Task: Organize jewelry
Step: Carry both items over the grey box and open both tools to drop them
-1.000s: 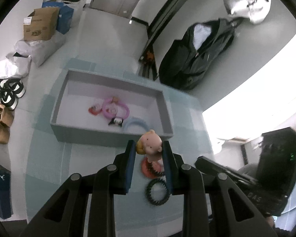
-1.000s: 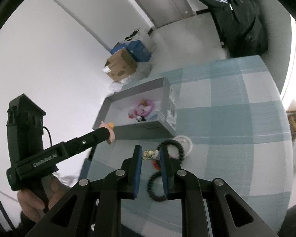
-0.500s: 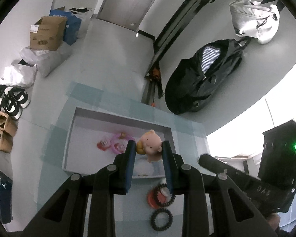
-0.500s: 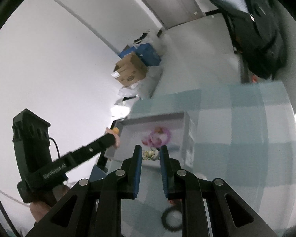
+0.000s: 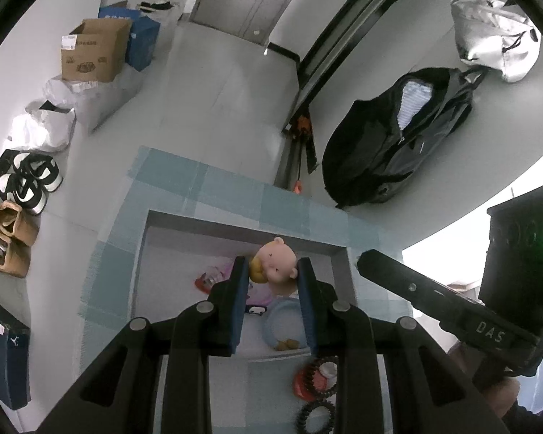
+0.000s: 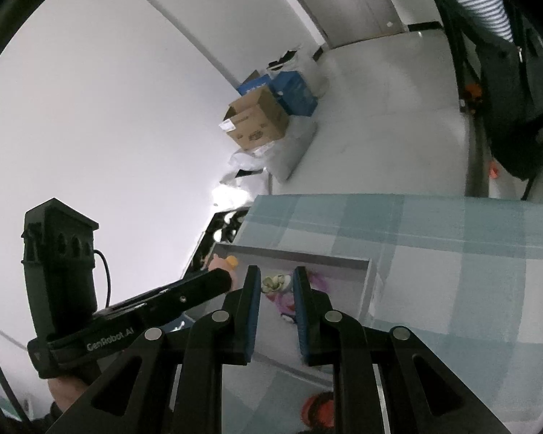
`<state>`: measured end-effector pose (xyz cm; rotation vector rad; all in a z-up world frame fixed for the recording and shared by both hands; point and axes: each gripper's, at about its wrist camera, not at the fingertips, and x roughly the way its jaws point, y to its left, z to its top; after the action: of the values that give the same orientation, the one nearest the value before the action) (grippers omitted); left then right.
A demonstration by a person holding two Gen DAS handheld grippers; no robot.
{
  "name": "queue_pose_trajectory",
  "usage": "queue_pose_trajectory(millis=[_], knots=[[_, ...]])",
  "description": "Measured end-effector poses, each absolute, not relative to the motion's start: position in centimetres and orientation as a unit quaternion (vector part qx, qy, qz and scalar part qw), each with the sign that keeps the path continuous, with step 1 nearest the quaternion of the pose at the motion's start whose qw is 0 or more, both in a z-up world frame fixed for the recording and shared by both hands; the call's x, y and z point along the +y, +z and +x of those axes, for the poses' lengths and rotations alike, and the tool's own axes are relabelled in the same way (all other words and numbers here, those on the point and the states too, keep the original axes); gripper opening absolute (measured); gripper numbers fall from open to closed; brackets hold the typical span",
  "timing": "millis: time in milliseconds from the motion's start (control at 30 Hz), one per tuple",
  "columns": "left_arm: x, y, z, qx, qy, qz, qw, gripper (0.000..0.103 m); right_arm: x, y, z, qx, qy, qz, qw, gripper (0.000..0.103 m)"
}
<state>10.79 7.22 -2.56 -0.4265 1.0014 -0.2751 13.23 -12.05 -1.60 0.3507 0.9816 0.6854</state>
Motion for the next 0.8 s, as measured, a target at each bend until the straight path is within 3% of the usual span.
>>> queue_pose_trajectory(millis=[800], knots=[[6.9, -5.1, 12.6, 0.513, -0.132, -0.229, 0.817, 0.023, -12.1, -4.2, 16.0, 0.5, 0.317, 0.196, 0.782, 0.02]])
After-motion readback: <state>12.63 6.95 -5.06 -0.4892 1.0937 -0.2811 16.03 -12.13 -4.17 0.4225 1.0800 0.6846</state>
